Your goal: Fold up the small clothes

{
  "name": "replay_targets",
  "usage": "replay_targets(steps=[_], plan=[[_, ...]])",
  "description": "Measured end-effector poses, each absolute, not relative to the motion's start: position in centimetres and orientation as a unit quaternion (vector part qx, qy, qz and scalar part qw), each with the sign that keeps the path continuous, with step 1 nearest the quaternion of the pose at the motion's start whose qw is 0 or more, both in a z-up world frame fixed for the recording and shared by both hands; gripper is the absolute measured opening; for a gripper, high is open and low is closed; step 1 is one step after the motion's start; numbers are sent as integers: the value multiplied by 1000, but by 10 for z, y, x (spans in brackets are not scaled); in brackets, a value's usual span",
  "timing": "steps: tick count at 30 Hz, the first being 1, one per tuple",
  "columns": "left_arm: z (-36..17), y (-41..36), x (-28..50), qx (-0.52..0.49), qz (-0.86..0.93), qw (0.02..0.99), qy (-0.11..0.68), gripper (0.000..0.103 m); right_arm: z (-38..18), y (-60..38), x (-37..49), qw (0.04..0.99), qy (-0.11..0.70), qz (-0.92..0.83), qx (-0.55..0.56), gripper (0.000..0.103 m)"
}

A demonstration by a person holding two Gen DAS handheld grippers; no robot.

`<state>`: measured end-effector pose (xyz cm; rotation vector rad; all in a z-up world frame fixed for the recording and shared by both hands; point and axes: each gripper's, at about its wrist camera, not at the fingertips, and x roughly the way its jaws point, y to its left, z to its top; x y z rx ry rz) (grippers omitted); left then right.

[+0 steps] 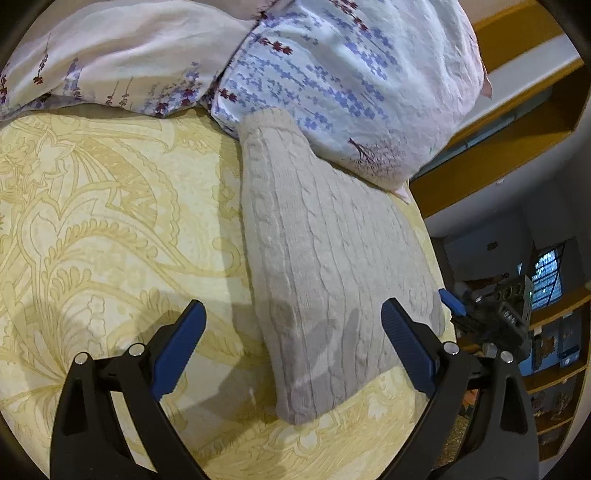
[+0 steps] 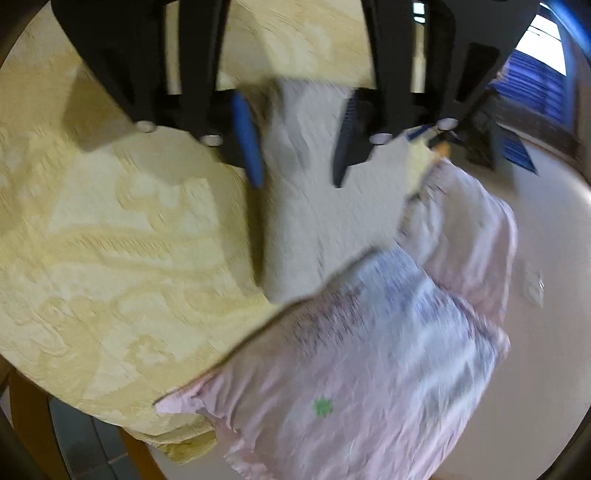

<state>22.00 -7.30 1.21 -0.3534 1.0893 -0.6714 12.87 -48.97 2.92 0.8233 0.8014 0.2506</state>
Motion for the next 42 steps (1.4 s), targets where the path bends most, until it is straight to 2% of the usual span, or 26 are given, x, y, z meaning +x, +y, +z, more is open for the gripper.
replay_targets(steps=[5, 9, 16, 17, 18, 20, 22, 23, 24, 26, 28, 34, 38, 40, 41, 42], plan=[[19, -73, 247, -186, -305, 792, 495, 96, 29, -496, 186, 815, 406, 109, 400, 58], [12, -74, 279, -241, -302, 769, 509, 96, 10, -500, 221, 779, 446, 101, 430, 58], [6, -89, 312, -243, -274, 775, 515, 94, -6, -488, 254, 764, 470, 113, 428, 58], [5, -90, 314, -245, -273, 774, 516, 91, -6, -485, 255, 769, 465, 113, 423, 52], [3, -94, 319, -250, -275, 771, 517, 82, -5, -483, 256, 776, 459, 113, 417, 35], [-3, -100, 326, -258, -278, 762, 525, 64, 0, -481, 255, 787, 439, 127, 414, 16], [-5, -102, 331, -260, -274, 763, 525, 41, 12, -479, 250, 811, 417, 134, 387, 12], [-5, -103, 332, -258, -273, 766, 522, 33, 24, -475, 245, 833, 394, 140, 363, 10], [-4, -101, 333, -259, -276, 768, 517, 18, 34, -473, 239, 847, 374, 146, 348, 10], [-2, -96, 335, -274, -288, 768, 502, 11, 57, -469, 223, 875, 320, 172, 320, 9], [3, -88, 331, -283, -304, 773, 480, 9, 69, -465, 215, 900, 300, 152, 279, 9], [-6, -94, 336, -254, -268, 793, 484, 8, 10, -470, 253, 860, 426, 52, 274, 9], [-5, -99, 335, -233, -255, 803, 486, 10, 8, -469, 257, 852, 436, 53, 285, 10], [-2, -97, 336, -245, -257, 795, 492, 17, 14, -473, 251, 851, 432, 56, 293, 14], [0, -93, 336, -253, -259, 791, 493, 19, 18, -477, 247, 851, 428, 59, 300, 20], [4, -90, 331, -263, -261, 788, 491, 25, 21, -481, 241, 850, 425, 60, 307, 29]])
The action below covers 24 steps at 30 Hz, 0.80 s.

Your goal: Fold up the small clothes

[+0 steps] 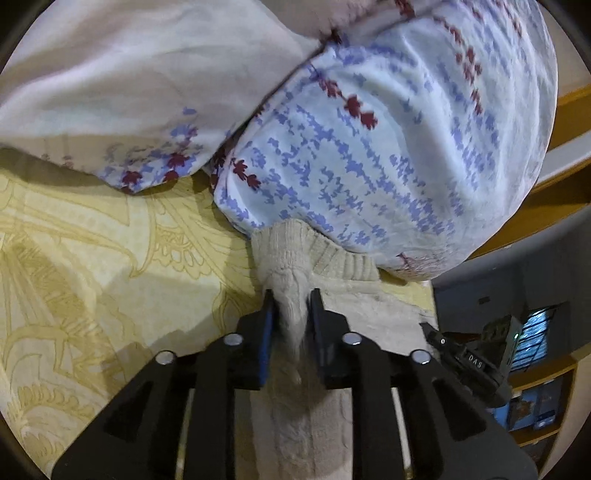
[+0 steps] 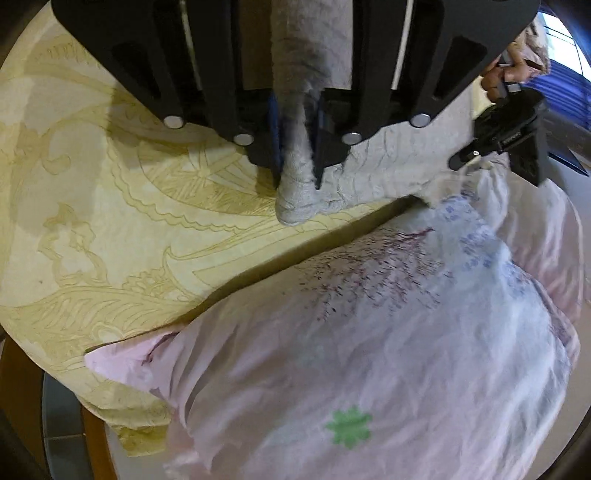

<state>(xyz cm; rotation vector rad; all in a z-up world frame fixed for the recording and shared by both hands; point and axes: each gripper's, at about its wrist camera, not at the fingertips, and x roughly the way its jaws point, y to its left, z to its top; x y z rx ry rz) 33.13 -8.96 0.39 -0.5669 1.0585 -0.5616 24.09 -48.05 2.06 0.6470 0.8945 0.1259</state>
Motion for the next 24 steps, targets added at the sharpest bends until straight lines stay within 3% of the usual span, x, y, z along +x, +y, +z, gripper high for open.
replay_targets(steps=[1, 3, 7, 18, 21, 22, 24], plan=[[6, -86, 330, -270, -264, 785, 491, 36, 25, -485, 232, 849, 418, 69, 317, 34], [11, -71, 324, -280, -267, 783, 488, 48, 26, -496, 215, 847, 404, 86, 333, 45], [30, -60, 288, -249, -282, 795, 476, 65, 20, -499, 180, 838, 409, 116, 344, 47], [24, -94, 221, -127, -273, 822, 484, 69, 4, -469, 168, 837, 422, 128, 324, 45], [21, -104, 214, -105, -266, 826, 486, 69, 3, -469, 168, 838, 415, 130, 328, 29], [18, -108, 214, -99, -263, 827, 486, 67, 4, -470, 167, 843, 406, 129, 329, 17], [17, -111, 212, -88, -254, 833, 484, 63, 7, -476, 162, 845, 399, 124, 333, 11]])
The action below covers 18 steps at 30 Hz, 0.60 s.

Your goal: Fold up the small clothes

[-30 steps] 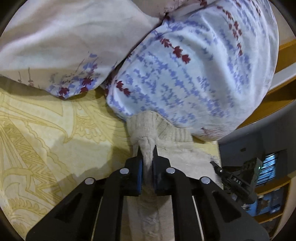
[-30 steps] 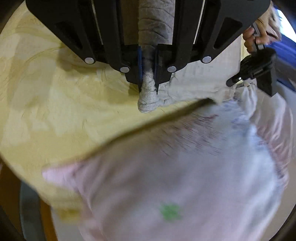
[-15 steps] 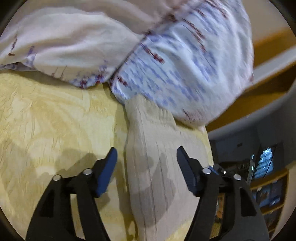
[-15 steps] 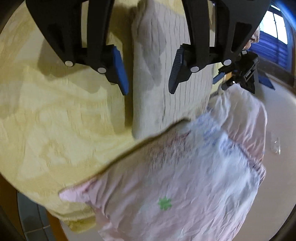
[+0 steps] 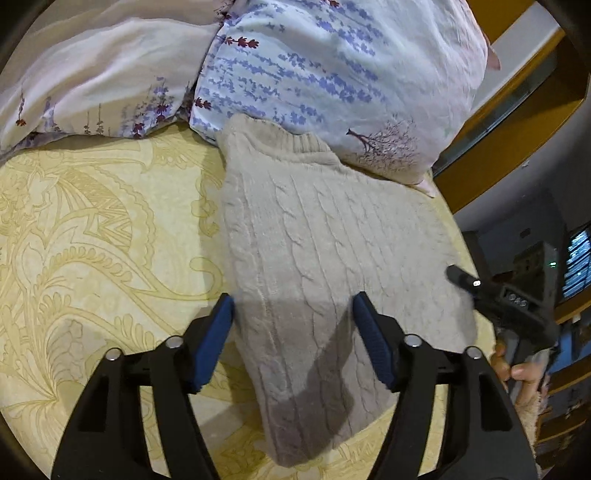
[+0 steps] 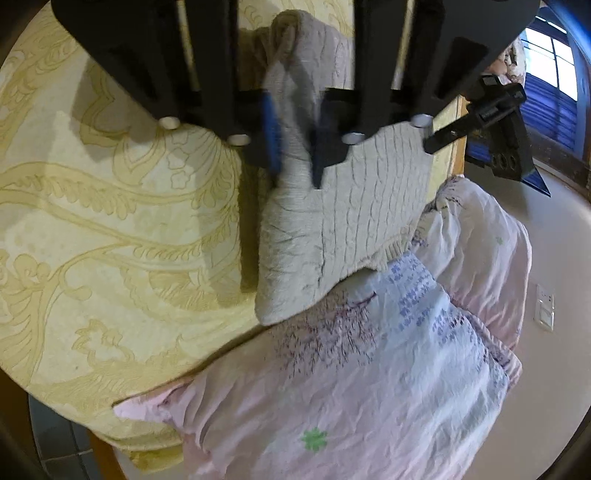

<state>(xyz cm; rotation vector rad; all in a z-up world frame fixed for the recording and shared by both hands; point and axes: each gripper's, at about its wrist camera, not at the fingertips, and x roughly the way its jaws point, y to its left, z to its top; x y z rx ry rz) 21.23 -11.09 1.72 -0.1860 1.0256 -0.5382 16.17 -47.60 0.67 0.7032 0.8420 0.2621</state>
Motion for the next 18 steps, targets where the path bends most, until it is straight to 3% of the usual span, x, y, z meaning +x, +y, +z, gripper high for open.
replay_targets(steps=[8, 10, 12, 18], plan=[[19, -127, 207, -50, -235, 847, 474, 64, -6, -483, 161, 836, 408, 112, 349, 11], [17, -128, 208, -50, -234, 847, 474, 64, -2, -485, 155, 835, 406, 118, 354, 16], [18, -128, 207, -48, -235, 846, 476, 65, 0, -485, 147, 835, 407, 120, 351, 28], [16, -135, 206, -43, -235, 843, 482, 69, -3, -481, 124, 828, 421, 139, 343, 33]])
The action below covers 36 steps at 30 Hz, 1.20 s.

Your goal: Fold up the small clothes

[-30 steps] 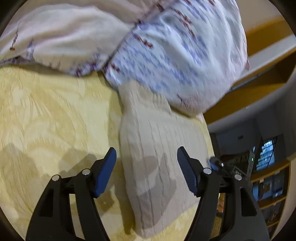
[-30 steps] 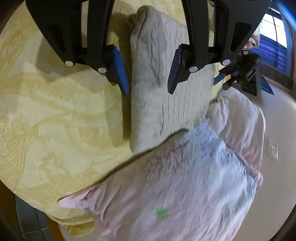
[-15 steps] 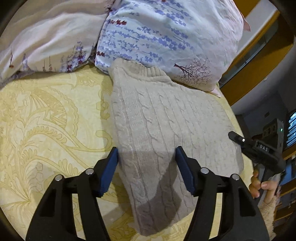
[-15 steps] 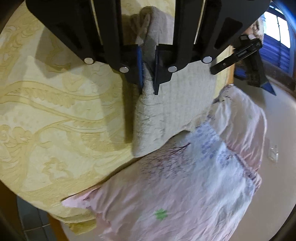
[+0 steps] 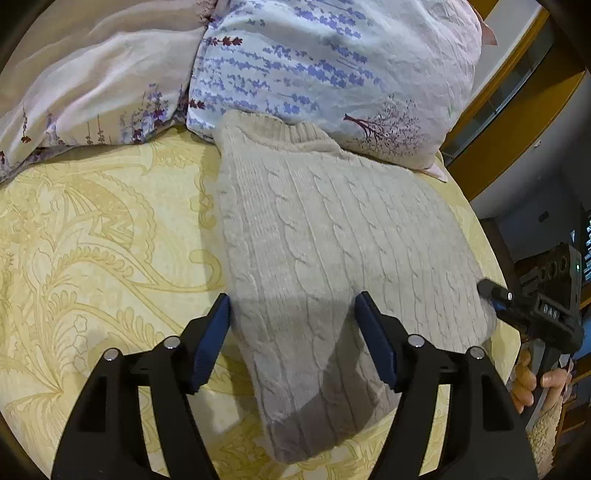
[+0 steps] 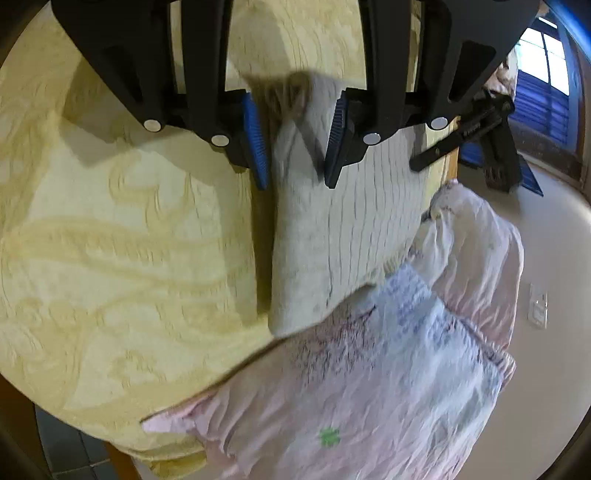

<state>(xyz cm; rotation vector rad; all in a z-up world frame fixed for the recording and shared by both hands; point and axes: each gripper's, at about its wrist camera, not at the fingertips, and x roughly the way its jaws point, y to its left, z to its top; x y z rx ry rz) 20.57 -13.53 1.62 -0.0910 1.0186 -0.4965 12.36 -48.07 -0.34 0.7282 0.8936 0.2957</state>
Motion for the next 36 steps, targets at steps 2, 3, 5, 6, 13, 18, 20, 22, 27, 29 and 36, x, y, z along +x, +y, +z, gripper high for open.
replay_targets(steps=[2, 3, 5, 6, 13, 18, 20, 22, 27, 29, 36], plan=[[16, -136, 205, -43, -235, 842, 484, 70, -6, -476, 118, 828, 425, 149, 336, 33], [15, -137, 204, -43, -235, 841, 485, 71, -7, -472, 116, 831, 425, 154, 325, 31], [14, -137, 204, -46, -238, 838, 488, 72, -6, -466, 116, 839, 431, 145, 299, 28], [15, -136, 206, -49, -242, 837, 489, 74, -3, -467, 118, 840, 426, 150, 300, 28], [14, -124, 236, -139, -264, 807, 510, 85, 6, -480, 155, 836, 423, 135, 321, 74], [-1, -116, 261, -215, -274, 782, 517, 85, -13, -472, 189, 807, 456, 152, 344, 74], [-3, -114, 266, -235, -280, 778, 511, 81, -18, -468, 191, 799, 454, 171, 356, 72], [-5, -111, 267, -249, -276, 777, 508, 65, -22, -460, 193, 790, 461, 186, 359, 53], [-2, -100, 262, -249, -310, 772, 495, 40, -15, -437, 189, 783, 453, 224, 363, 33], [5, -90, 261, -253, -319, 768, 493, 38, -5, -420, 189, 788, 450, 235, 347, 33], [37, -5, 239, -241, -276, 798, 480, 39, 9, -333, 201, 803, 452, 279, 270, 31]])
